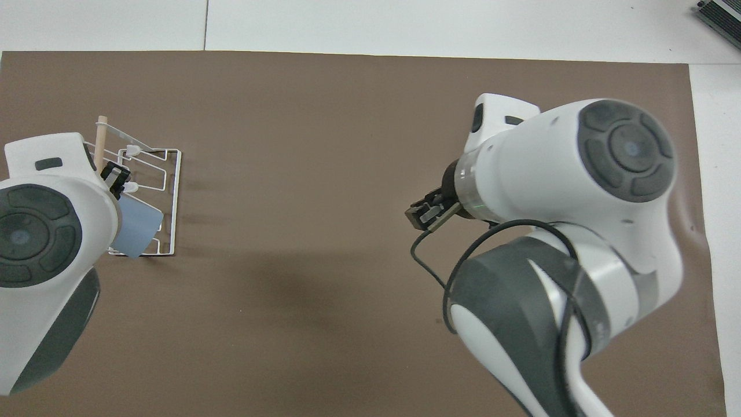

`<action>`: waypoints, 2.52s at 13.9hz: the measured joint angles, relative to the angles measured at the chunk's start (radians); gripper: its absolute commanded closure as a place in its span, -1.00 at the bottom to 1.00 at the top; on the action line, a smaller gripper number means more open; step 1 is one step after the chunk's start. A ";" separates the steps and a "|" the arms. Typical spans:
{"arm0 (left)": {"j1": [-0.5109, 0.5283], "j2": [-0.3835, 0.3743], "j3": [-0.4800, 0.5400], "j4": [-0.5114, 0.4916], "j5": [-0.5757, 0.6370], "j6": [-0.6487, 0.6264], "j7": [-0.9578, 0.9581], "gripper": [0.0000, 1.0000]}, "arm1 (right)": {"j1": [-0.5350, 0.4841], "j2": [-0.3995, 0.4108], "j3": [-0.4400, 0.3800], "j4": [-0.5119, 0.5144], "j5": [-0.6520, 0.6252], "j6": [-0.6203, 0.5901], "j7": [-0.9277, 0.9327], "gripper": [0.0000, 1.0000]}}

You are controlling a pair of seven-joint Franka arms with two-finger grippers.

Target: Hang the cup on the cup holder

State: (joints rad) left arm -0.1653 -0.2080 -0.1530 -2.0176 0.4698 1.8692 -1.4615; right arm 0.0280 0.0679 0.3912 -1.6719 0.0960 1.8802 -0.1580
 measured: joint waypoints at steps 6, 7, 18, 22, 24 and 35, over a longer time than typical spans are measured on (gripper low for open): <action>0.001 0.000 0.002 -0.001 0.001 0.013 0.000 1.00 | -0.139 -0.047 -0.005 -0.002 -0.041 -0.161 0.190 -0.33; 0.005 0.000 0.004 -0.001 0.001 0.029 0.000 1.00 | -0.154 -0.047 -0.005 -0.004 -0.061 -0.164 0.191 -0.33; 0.083 0.059 0.017 0.035 0.265 0.157 -0.169 1.00 | -0.288 -0.143 -0.004 -0.258 -0.083 -0.012 0.152 -1.00; 0.062 0.230 0.006 0.149 0.490 0.100 -0.407 1.00 | -0.294 -0.149 0.002 -0.244 -0.083 -0.011 0.151 -1.00; 0.040 0.294 0.004 0.192 0.569 0.061 -0.521 1.00 | -0.293 -0.159 0.005 -0.203 -0.083 -0.038 0.151 -1.00; -0.066 0.395 -0.002 0.124 0.806 -0.064 -0.738 1.00 | -0.312 -0.166 -0.015 -0.051 -0.083 -0.198 0.151 -1.00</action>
State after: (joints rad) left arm -0.2317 0.1867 -0.1554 -1.8934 1.2762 1.8054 -2.1998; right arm -0.2838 -0.0985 0.3762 -1.7232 0.0130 1.6823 -0.0072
